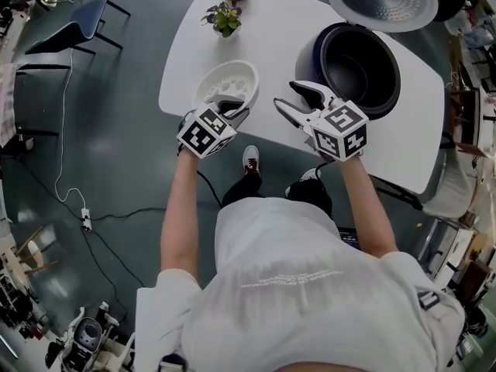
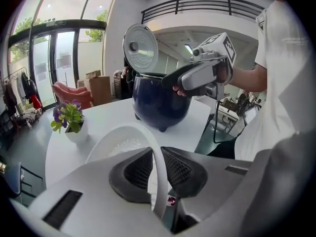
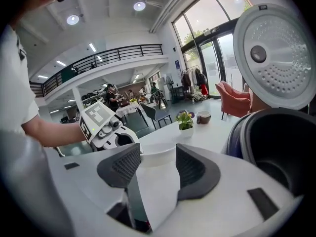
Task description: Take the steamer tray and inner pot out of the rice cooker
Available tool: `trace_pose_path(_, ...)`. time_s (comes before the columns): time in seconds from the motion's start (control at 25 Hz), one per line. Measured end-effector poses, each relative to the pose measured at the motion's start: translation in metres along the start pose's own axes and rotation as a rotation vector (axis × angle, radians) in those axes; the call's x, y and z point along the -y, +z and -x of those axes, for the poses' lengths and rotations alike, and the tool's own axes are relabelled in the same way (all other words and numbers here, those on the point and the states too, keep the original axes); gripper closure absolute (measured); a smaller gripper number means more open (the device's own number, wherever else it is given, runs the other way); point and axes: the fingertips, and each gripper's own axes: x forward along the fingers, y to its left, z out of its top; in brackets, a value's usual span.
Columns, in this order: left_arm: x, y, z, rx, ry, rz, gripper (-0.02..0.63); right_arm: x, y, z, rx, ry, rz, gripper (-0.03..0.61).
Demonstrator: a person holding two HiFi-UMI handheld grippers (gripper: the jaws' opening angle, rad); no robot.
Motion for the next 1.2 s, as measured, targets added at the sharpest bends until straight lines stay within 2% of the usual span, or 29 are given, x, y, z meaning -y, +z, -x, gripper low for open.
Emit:
trace_pose_path(0.12, -0.015, -0.006, -0.01, -0.041, -0.006, -0.061, 0.551, 0.005, -0.004, -0.013, -0.011, -0.01, -0.029, 0.334)
trace_pose_path(0.2, -0.022, -0.007, -0.016, -0.059, -0.028, -0.072, 0.546, 0.008, -0.008, -0.021, -0.023, -0.015, -0.051, 0.334)
trace_pose_path(0.32, -0.025, -0.012, -0.029, -0.068, -0.092, -0.032, 0.537, 0.013, -0.016, -0.027, -0.043, -0.023, -0.087, 0.334)
trace_pose_path(0.48, -0.036, -0.022, -0.043, -0.087, -0.127, -0.004, 0.526, 0.017, -0.021, -0.037, -0.053, -0.033, -0.127, 0.334)
trace_pose_path(0.68, -0.048, -0.034, -0.059, -0.162, -0.128, -0.044, 0.517, 0.02, -0.028, -0.043, -0.063, -0.042, -0.183, 0.336)
trace_pose_path(0.88, -0.054, -0.047, -0.077, -0.227, -0.165, -0.031, 0.503, 0.026, -0.035, -0.052, -0.077, -0.046, -0.213, 0.336)
trace_pose_path(1.2, -0.077, -0.04, -0.09, -0.23, -0.153, 0.009, 0.491, 0.027, -0.043, -0.055, -0.107, -0.039, -0.23, 0.336)
